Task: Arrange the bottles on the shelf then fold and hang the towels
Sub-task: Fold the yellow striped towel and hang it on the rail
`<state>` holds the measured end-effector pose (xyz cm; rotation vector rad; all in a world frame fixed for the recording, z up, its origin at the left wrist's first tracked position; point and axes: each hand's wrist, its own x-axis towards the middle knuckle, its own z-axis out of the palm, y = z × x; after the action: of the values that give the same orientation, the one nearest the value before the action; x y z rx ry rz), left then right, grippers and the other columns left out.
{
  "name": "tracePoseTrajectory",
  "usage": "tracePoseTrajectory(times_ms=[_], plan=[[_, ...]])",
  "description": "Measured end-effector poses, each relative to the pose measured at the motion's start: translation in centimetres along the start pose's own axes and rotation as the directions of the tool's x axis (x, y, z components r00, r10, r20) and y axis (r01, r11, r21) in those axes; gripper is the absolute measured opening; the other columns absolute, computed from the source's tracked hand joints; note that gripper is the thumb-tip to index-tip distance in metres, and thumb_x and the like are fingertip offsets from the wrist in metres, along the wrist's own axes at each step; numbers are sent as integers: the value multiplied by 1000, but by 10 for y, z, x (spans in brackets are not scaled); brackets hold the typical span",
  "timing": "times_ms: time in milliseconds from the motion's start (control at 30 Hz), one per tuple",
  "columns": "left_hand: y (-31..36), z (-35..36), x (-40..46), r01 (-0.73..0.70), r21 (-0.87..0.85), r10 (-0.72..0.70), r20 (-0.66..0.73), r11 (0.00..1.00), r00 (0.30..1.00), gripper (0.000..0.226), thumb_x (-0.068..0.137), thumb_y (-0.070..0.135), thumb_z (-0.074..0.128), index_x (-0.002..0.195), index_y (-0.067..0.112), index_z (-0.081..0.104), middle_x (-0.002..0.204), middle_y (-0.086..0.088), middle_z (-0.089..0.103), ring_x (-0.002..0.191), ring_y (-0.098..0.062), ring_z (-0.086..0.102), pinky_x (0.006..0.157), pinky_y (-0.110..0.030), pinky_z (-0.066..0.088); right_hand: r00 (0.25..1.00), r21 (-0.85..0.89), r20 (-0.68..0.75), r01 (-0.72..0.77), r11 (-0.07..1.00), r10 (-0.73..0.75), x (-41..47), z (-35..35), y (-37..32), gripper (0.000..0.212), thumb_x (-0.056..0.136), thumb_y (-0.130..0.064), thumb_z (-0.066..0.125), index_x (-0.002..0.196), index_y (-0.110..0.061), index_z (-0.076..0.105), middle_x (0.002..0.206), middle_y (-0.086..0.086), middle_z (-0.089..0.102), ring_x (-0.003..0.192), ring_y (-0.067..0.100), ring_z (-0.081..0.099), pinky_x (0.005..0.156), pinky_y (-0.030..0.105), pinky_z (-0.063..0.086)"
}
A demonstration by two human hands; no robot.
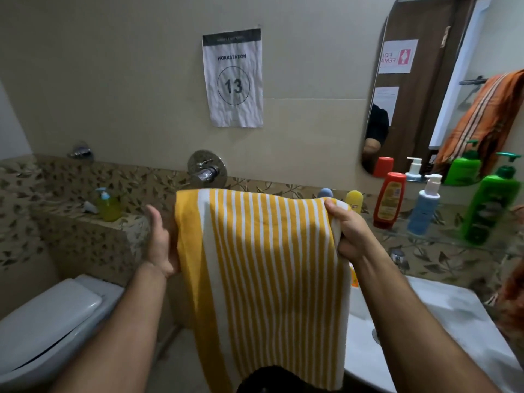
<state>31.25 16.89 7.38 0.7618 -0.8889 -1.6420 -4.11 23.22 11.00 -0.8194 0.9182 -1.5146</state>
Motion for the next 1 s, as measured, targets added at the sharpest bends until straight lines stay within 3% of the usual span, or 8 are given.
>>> tracePoseTrajectory(times_ms=[133,200,267,500,633,733,867,1000], plan=[[-64,-16,-5,244,24,-245,57,969,968,87,71,81,49,118,11,71,127,-23,62,115,-39,62,86,-53,54,995,-82,-95,-23,996,15,-4,21,2,23,101,-20,52,105,0,63,95,17,74,83,25,73,66,36,59],[-68,-13,-1,224,121,-223,-22,967,975,53,79,50,62,105,5,75,120,-26,65,100,-35,70,74,-47,58,987,-116,-156,-51,992,32,-6,19,1,25,101,-21,52,112,1,59,105,21,69,91,29,68,74,40,56],[-58,-10,6,160,147,-151,-72,976,986,43,77,31,68,108,1,72,108,-25,70,88,-34,73,63,-44,59,981,-120,-190,-63,991,39,-9,16,-6,24,101,-22,53,111,-2,59,111,22,66,97,30,66,80,42,54],[-56,-8,8,107,276,-103,-32,955,994,51,81,42,61,117,6,64,110,-20,71,101,-33,69,80,-43,56,975,-145,-220,-10,989,-22,-19,9,-26,23,100,-23,55,112,-5,62,102,15,70,91,25,68,64,33,54],[-52,-11,7,23,144,-32,64,989,997,40,85,25,60,118,4,63,107,-21,72,89,-29,73,68,-39,60,965,-130,-261,-7,992,-27,-22,4,-29,19,100,-22,55,99,-5,63,88,13,72,75,21,71,55,30,55],[-38,-9,10,-82,38,75,147,996,986,33,85,33,69,109,10,73,105,-13,74,95,-25,72,71,-40,61,964,-84,-261,17,996,-39,-23,3,-37,18,99,-22,55,93,-7,65,73,8,76,64,19,74,50,29,57],[-52,-2,9,48,335,-92,119,941,989,46,73,28,76,111,5,68,111,-19,71,100,-30,70,71,-37,60,969,-62,-246,24,998,-38,-22,6,-38,20,100,-19,53,92,-5,65,72,8,76,63,18,74,49,27,56],[-49,7,14,-25,339,12,39,941,999,38,70,26,75,102,6,72,103,-21,73,86,-28,74,62,-32,59,957,-121,-286,3,993,-38,-21,2,-32,17,99,-20,56,92,-6,63,85,11,72,78,23,69,59,34,53]])
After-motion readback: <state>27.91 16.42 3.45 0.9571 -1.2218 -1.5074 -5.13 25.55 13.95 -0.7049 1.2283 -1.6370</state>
